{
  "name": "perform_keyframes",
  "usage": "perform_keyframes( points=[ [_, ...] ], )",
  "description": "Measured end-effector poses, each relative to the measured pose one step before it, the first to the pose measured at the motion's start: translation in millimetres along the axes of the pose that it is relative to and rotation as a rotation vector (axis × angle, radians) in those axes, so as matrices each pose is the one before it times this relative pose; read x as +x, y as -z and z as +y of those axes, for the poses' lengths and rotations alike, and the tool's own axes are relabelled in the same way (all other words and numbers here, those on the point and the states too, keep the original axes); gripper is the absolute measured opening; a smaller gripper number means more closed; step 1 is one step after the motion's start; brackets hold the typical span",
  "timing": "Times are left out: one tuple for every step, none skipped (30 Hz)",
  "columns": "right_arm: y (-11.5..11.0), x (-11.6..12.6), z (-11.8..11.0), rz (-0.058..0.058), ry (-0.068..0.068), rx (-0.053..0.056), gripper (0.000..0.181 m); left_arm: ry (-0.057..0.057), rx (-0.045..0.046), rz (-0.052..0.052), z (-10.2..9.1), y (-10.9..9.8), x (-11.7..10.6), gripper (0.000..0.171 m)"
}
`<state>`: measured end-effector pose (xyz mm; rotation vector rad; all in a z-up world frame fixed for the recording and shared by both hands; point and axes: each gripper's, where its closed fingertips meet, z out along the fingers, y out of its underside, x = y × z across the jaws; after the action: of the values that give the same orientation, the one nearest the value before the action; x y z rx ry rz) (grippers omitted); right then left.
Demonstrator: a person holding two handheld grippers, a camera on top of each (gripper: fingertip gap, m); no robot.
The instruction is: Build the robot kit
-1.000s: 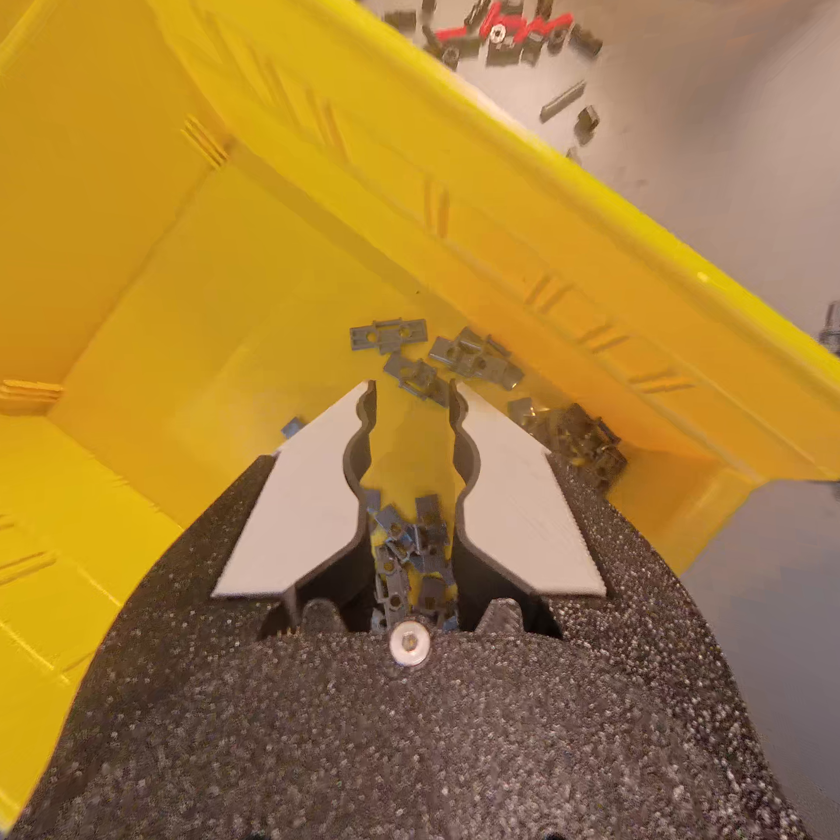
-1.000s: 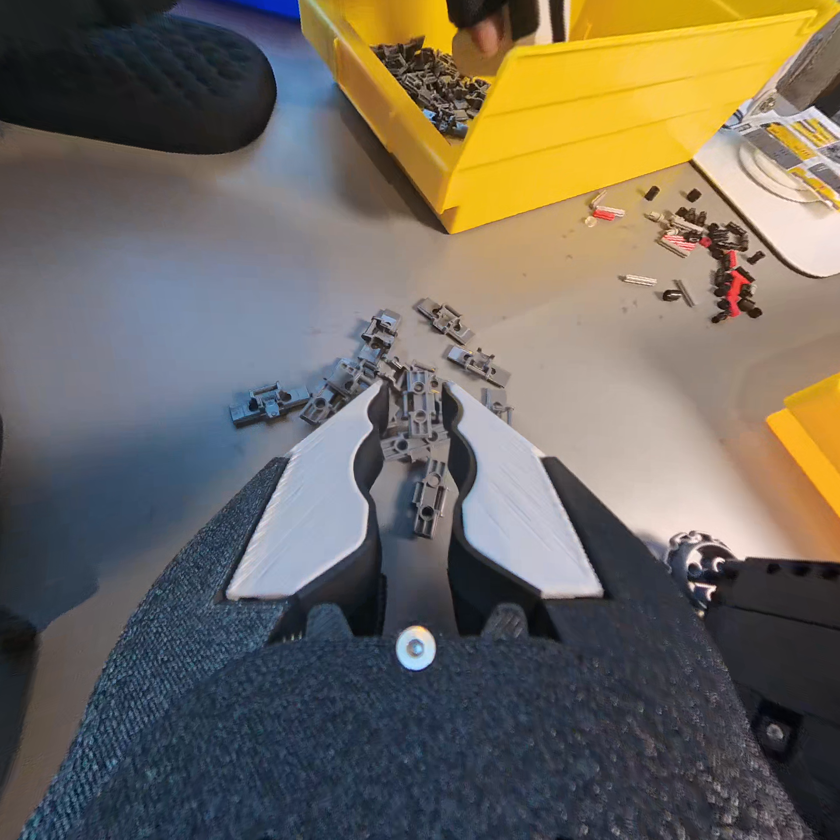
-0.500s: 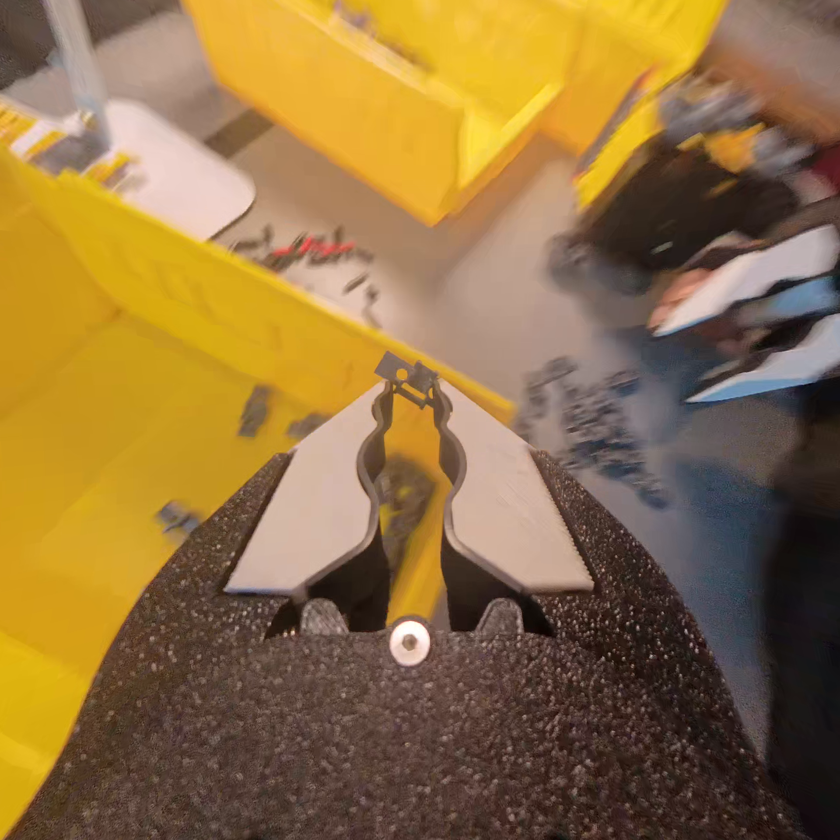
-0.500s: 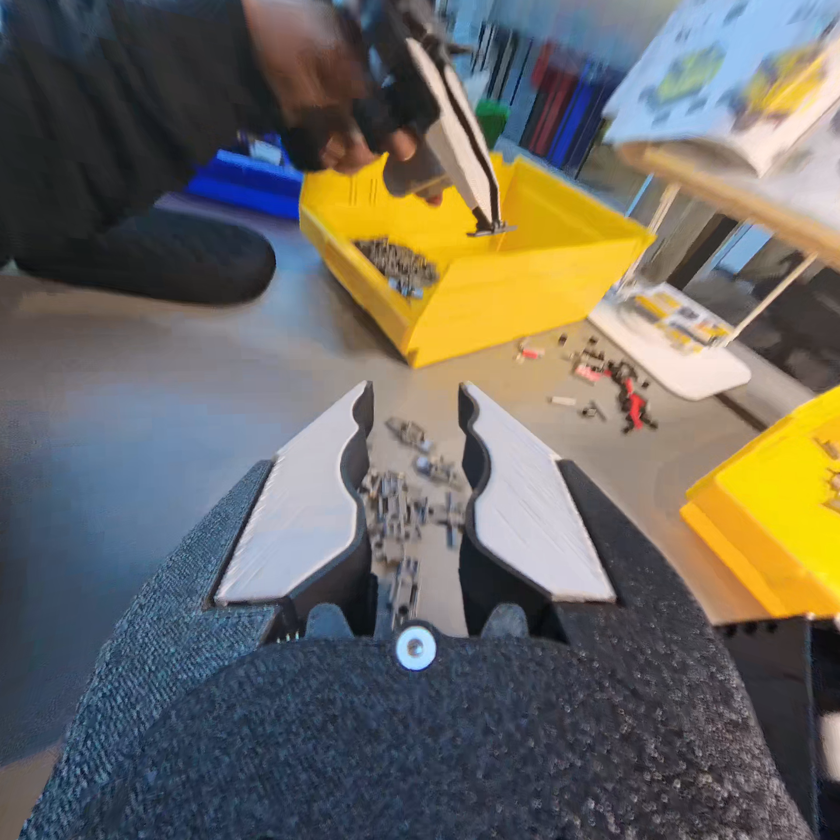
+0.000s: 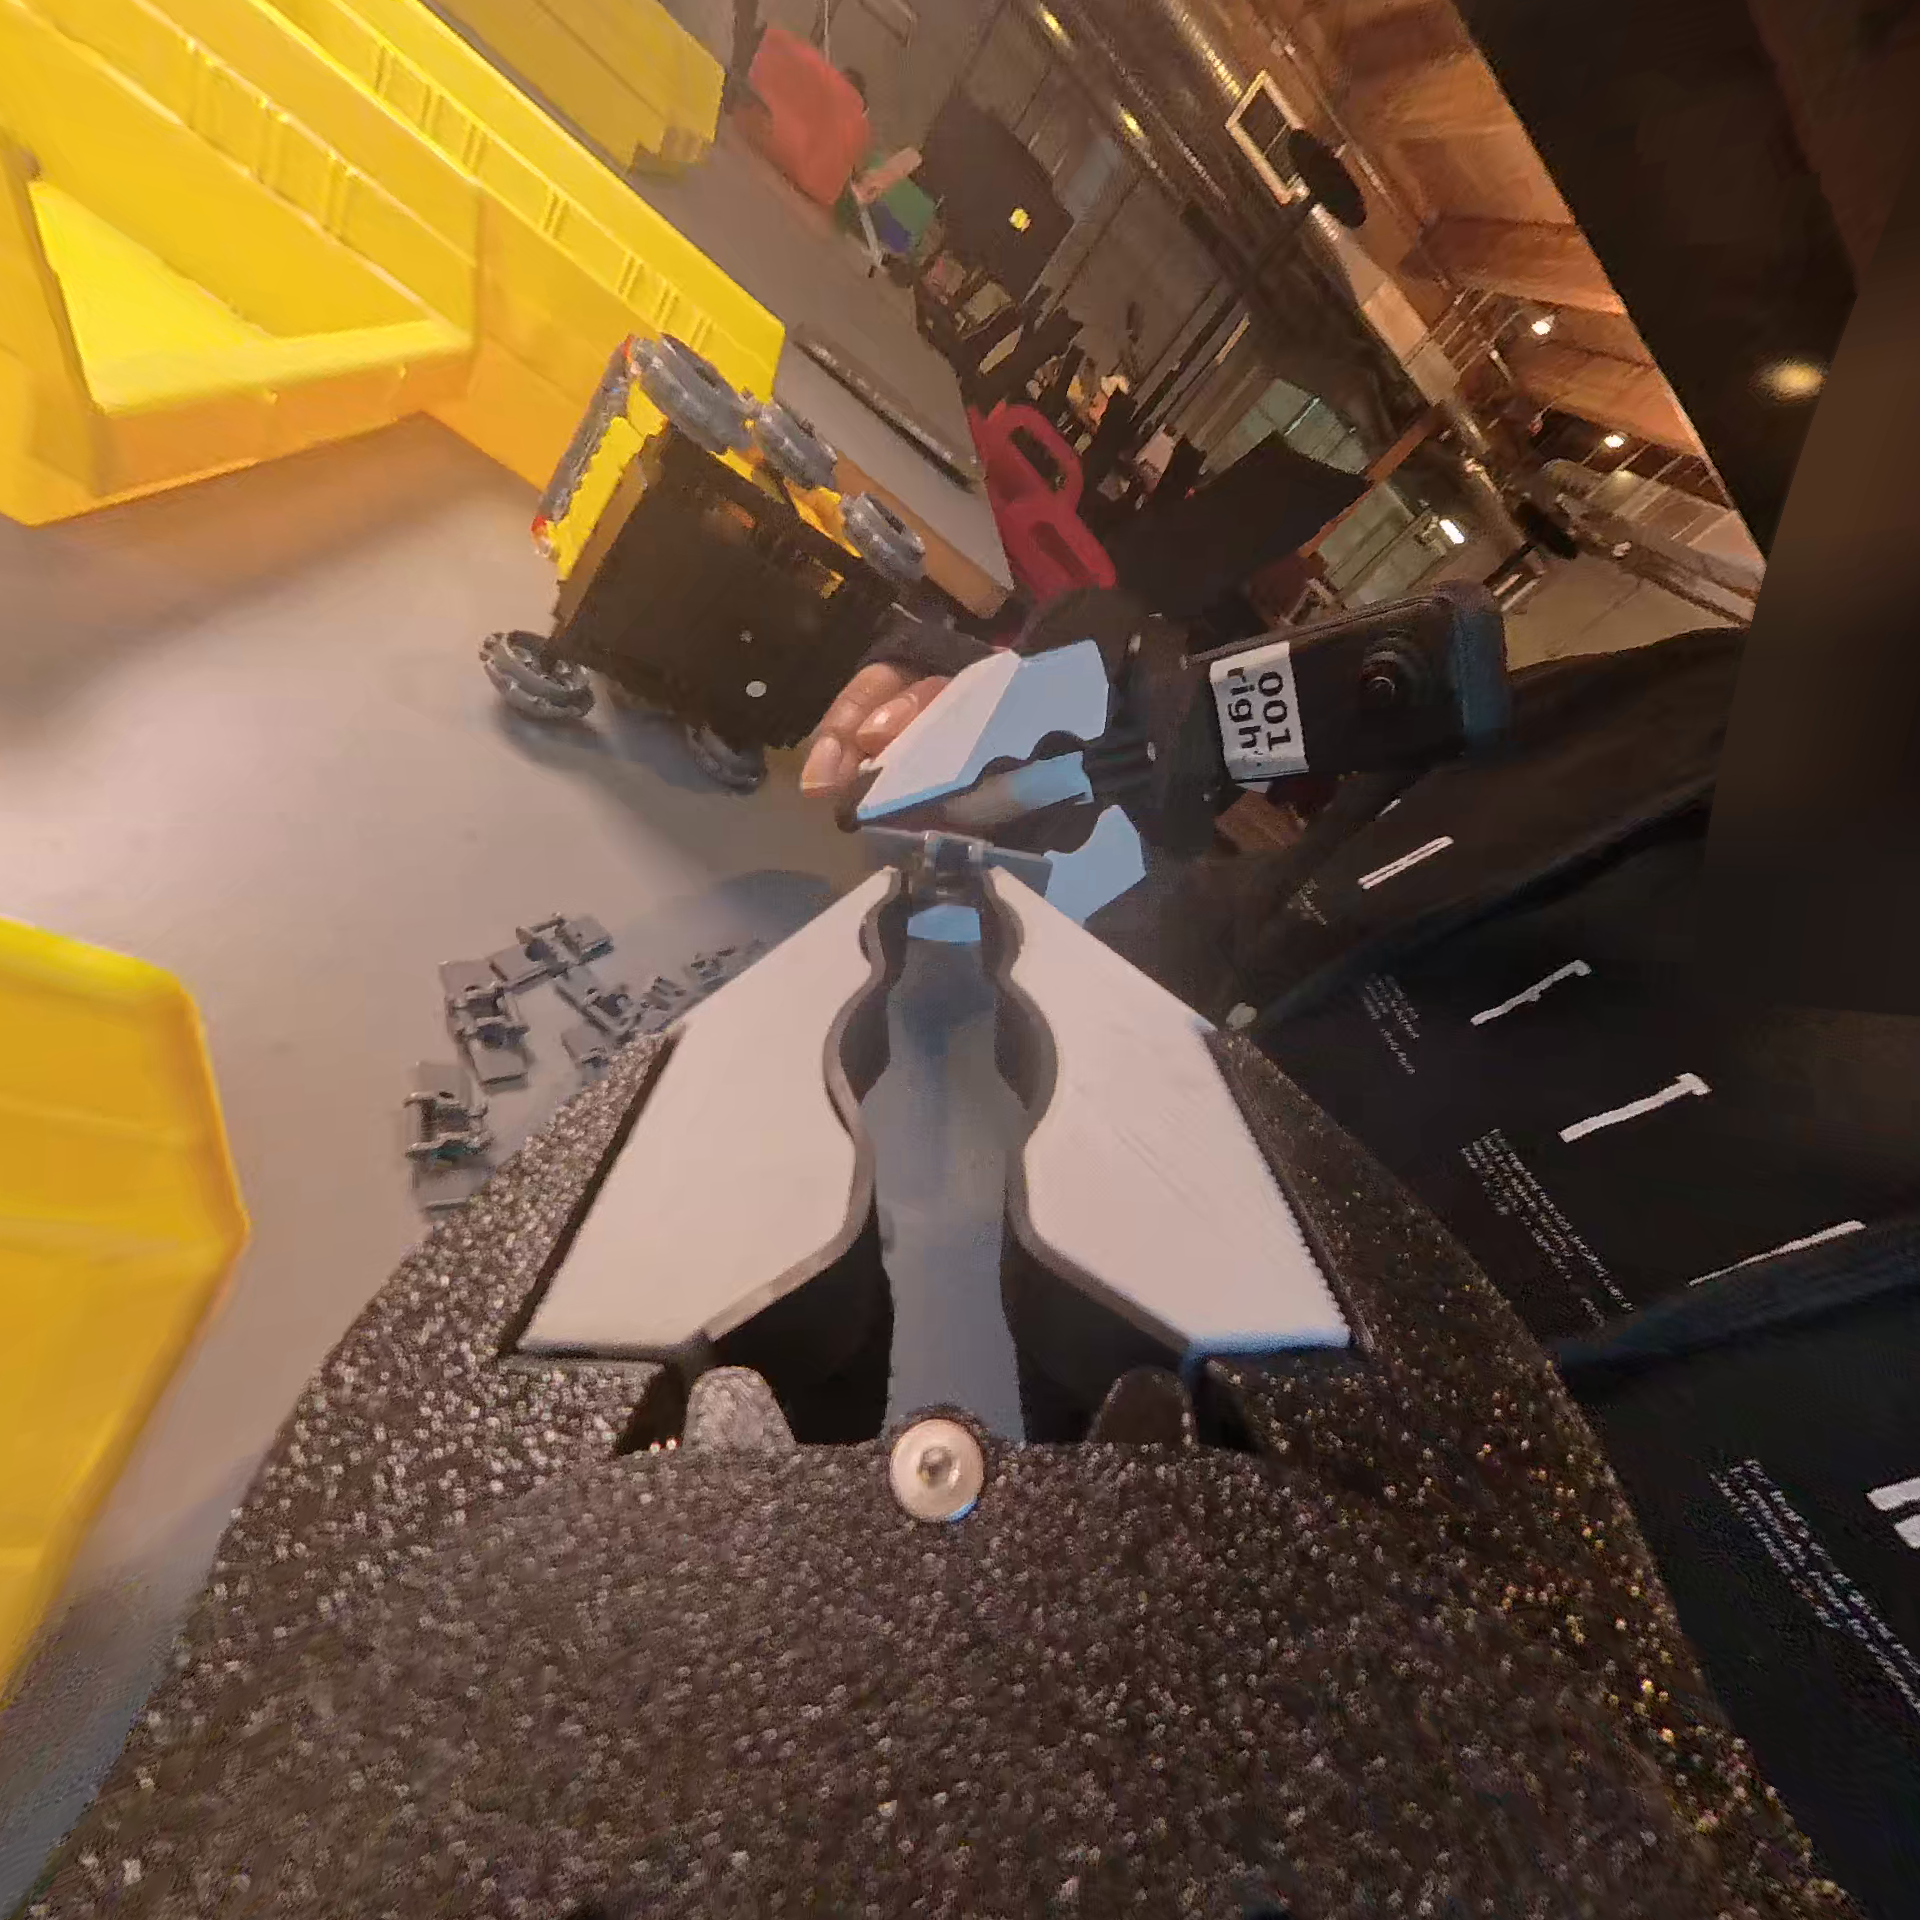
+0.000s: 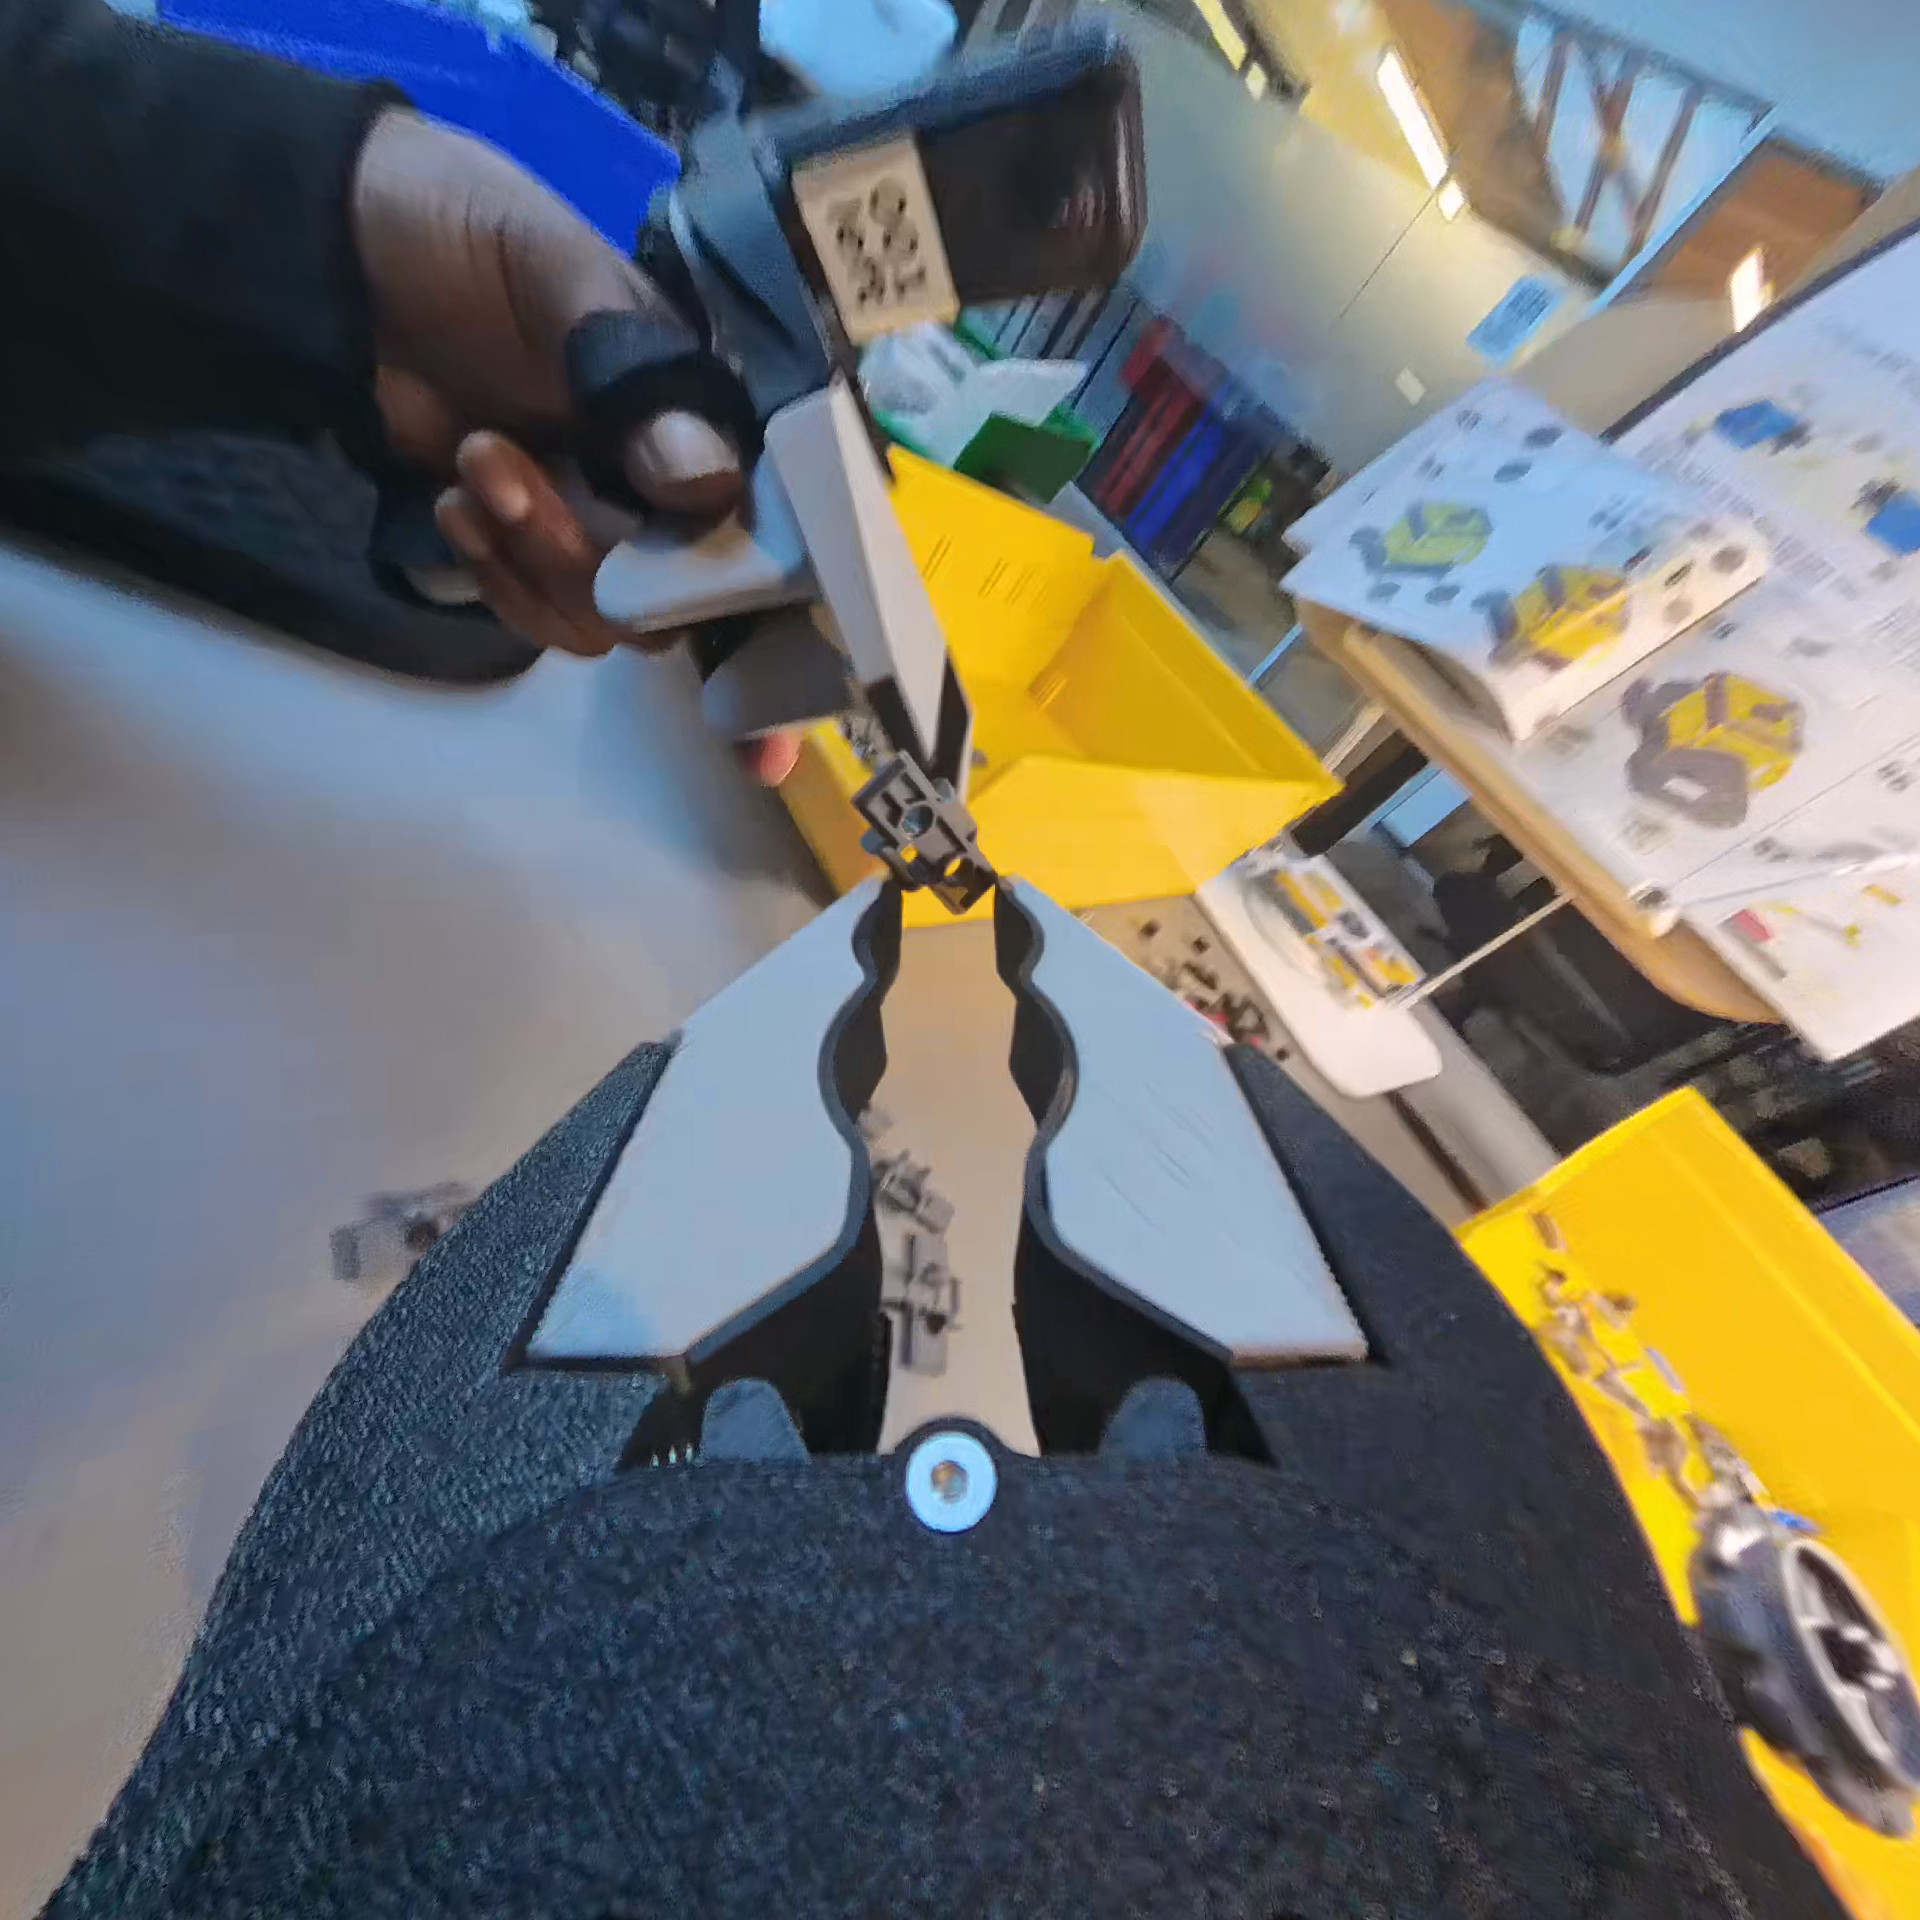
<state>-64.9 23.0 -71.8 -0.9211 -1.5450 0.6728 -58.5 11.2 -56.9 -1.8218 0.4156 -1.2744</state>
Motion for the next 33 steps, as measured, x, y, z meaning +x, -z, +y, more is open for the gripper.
perform_keyframes(
  points=[
    [0.40, -7.02, 13.12, -0.0567, -0.0382, -0.0606, 0.017, -0.0224, 0.00715, -0.0545, -5.21, 5.92, -8.15, 0.011],
    [-1.04, -8.63, 18.18, -0.0691, -0.0511, -0.0866, 0.017, -0.0272, 0.00751, -0.0756, -7.46, 8.15, -11.60, 0.013],
    [-2.21, -6.85, 19.96, -0.0541, -0.0337, -0.0911, 0.017, -0.0357, -0.00296, -0.0991, -7.57, 8.93, -16.40, 0.016],
    [-2.41, -3.58, 16.24, -0.0235, -0.0084, -0.0671, 0.018, -0.0480, -0.02092, -0.1233, -5.65, 8.47, -21.95, 0.018],
    [-1.77, -4.62, 11.02, -0.0250, -0.0038, -0.0422, 0.018, -0.0523, -0.03809, -0.1383, -2.42, 6.93, -26.57, 0.022],
    [-0.91, -4.16, 5.73, -0.0237, -0.0159, -0.0216, 0.018, -0.0472, -0.05124, -0.1360, 1.20, 3.79, -28.31, 0.024],
    [-0.14, -2.59, 1.02, -0.0178, -0.0246, 0.0016, 0.021, -0.0380, -0.06321, -0.1088, 5.10, -0.55, -25.80, 0.025],
    [0.30, -3.87, 0.13, -0.0298, -0.0274, 0.0029, 0.029, -0.0211, -0.07553, -0.0716, 8.81, -5.06, -20.66, 0.027],
    [0.49, -2.00, 0.14, -0.0197, -0.0207, 0.0010, 0.034, -0.0057, -0.08316, -0.0398, 11.05, -8.37, -15.26, 0.030],
    [1.03, 0.69, -0.70, -0.0022, -0.0106, 0.0064, 0.039, -0.0017, -0.07268, -0.0128, 10.05, -10.03, -9.80, 0.032],
    [1.65, 0.61, -1.14, -0.0009, -0.0043, 0.0100, 0.041, 0.0012, -0.04990, 0.0109, 6.59, -9.94, -4.23, 0.032],
    [2.09, 0.69, -1.54, -0.0002, -0.0031, 0.0118, 0.042, 0.0010, -0.02701, 0.0289, 2.92, -8.54, 0.56, 0.032],
    [2.17, 0.81, -1.59, 0.0025, -0.0028, 0.0131, 0.042, -0.0020, -0.01513, 0.0289, 0.95, -6.81, 2.13, 0.032],
    [2.13, 0.57, -1.32, 0.0012, -0.0031, 0.0120, 0.042, -0.0061, -0.01856, 0.0110, 1.36, -5.61, 0.22, 0.031],
    [1.64, 0.09, -0.39, -0.0022, -0.0041, 0.0076, 0.042, -0.0130, -0.02872, -0.0032, 2.86, -5.15, -1.42, 0.032],
    [1.16, 0.36, 0.21, 0.0003, -0.0034, 0.0050, 0.042, -0.0188, -0.03108, -0.0027, 3.36, -5.24, -1.02, 0.033],
    [0.64, 0.83, 0.47, 0.0032, -0.0015, 0.0034, 0.042, -0.0205, -0.02544, -0.0010, 2.87, -4.84, -0.34, 0.032],
    [0.18, 0.55, 0.67, 0.0020, 0.0003, 0.0013, 0.042, -0.0206, -0.02186, -0.0076, 2.71, -3.69, -0.97, 0.026],
    [0.04, 0.57, 0.57, 0.0028, 0.0023, 0.0006, 0.041, -0.0220, -0.01299, -0.0219, 1.77, -1.69, -2.67, 0.018],
    [0.05, 0.54, 0.12, 0.0033, 0.0025, 0.0014, 0.041, -0.0236, -0.00027, -0.0212, 0.38, 0.49, -2.02, 0.010],
    [0.11, 0.31, -0.45, 0.0021, 0.0012, 0.0040, 0.041, -0.0166, 0.01270, -0.0082, -1.18, 2.42, 0.20, 0.002],
    [0.08, 0.27, -0.92, 0.0018, 0.0002, 0.0077, 0.041, -0.0044, 0.02056, 0.0031, -2.01, 3.82, 1.39, 0.001],
    [-0.02, 0.50, -1.59, 0.0035, -0.0012, 0.0103, 0.041, 0.0030, 0.02192, 0.0070, -1.86, 4.70, 1.41, 0.000],
    [-0.17, 0.39, -1.90, 0.0022, -0.0016, 0.0103, 0.040, 0.0044, 0.02191, 0.0037, -1.65, 5.28, 0.46, 0.000],
    [-0.41, 0.23, -2.15, 0.0017, 0.0007, 0.0108, 0.040, 0.0049, 0.02005, 0.0016, -1.42, 5.64, -0.01, 0.000],
    [-0.37, 0.45, -2.54, 0.0034, 0.0032, 0.0108, 0.040, 0.0050, 0.01714, 0.0034, -1.00, 5.73, 0.39, 0.000],
    [-0.55, 0.59, -2.49, 0.0038, 0.0036, 0.0095, 0.040, 0.0032, 0.01852, 0.0019, -1.52, 5.76, 0.56, 0.000],
    [-0.25, 0.72, -2.89, 0.0049, 0.0039, 0.0103, 0.040, 0.0027, 0.01910, 0.0037, -1.84, 6.16, 1.41, 0.000],
    [-0.03, 1.71, -3.74, 0.0121, 0.0060, 0.0146, 0.040, 0.0034, 0.02404, 0.0064, -2.82, 7.15, 2.49, 0.000],
    [0.39, 2.78, -5.02, 0.0197, 0.0063, 0.0209, 0.040, 0.0039, 0.03813, 0.0099, -5.10, 8.77, 4.21, 0.000],
    [0.53, 3.02, -5.96, 0.0203, 0.0026, 0.0257, 0.040, 0.0047, 0.05233, 0.0254, -7.34, 10.48, 7.97, 0.000],
    [0.49, 3.27, -6.95, 0.0216, -0.0016, 0.0300, 0.040, 0.0059, 0.05631, 0.0331, -8.15, 11.00, 10.60, 0.000],
    [0.24, 3.03, -7.62, 0.0210, -0.0019, 0.0312, 0.041, -0.0001, 0.05028, 0.0335, -7.39, 10.54, 12.11, 0.000]
  ],
)
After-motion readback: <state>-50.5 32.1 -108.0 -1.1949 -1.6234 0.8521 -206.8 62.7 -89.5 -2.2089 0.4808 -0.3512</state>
